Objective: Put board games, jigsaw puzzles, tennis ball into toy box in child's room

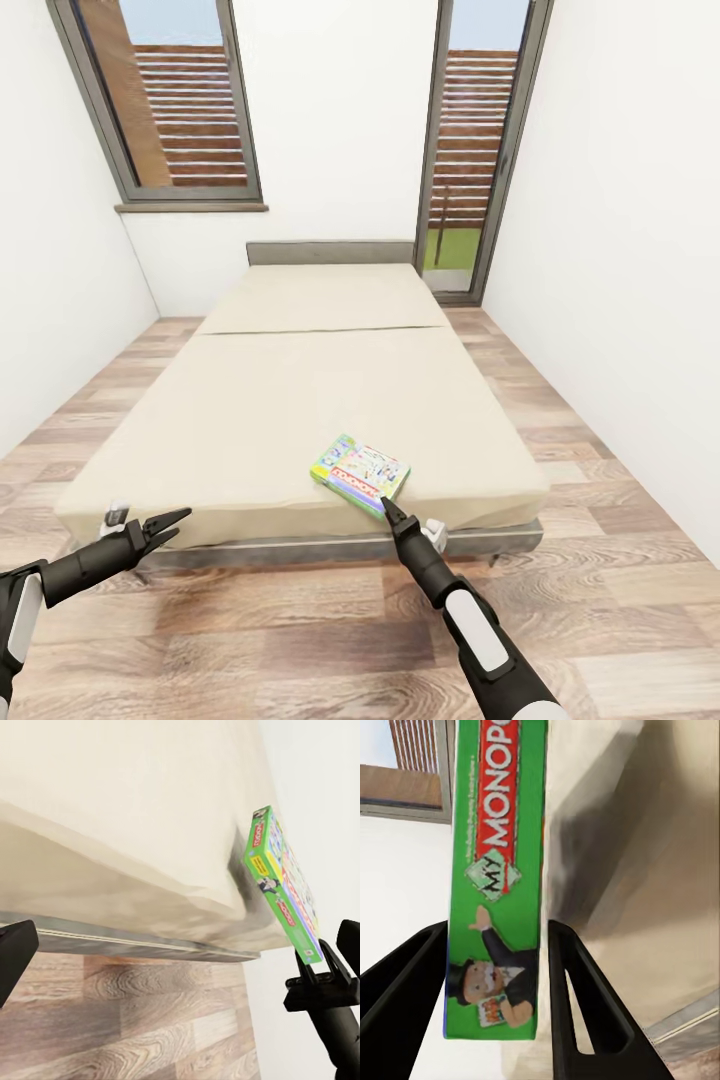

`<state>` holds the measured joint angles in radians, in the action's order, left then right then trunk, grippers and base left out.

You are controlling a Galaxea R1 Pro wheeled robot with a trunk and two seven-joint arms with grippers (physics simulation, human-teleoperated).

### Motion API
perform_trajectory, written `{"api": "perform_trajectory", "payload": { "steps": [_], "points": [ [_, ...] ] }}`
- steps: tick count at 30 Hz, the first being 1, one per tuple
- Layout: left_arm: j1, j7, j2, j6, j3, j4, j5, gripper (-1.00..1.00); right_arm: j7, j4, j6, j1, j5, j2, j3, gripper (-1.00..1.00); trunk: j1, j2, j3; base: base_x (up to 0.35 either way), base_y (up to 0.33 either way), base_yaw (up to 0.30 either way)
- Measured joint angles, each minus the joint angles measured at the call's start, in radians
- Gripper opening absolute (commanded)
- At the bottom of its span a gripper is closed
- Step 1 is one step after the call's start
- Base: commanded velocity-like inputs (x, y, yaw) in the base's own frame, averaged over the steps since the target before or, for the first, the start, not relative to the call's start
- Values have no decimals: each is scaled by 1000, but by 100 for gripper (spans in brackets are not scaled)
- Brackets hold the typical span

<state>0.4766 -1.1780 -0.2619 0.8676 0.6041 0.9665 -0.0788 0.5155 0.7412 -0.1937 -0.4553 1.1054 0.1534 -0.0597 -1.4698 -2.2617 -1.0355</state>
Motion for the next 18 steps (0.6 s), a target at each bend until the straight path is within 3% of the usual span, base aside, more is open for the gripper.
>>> {"api": "perform_trajectory", "payload": {
  "steps": [18],
  "points": [
    [0, 0, 1, -2, 0, 0, 1, 100, -1, 42, -26, -1, -14, -5, -38, -100, 69, 126, 56, 0, 0, 0]
  ]
}}
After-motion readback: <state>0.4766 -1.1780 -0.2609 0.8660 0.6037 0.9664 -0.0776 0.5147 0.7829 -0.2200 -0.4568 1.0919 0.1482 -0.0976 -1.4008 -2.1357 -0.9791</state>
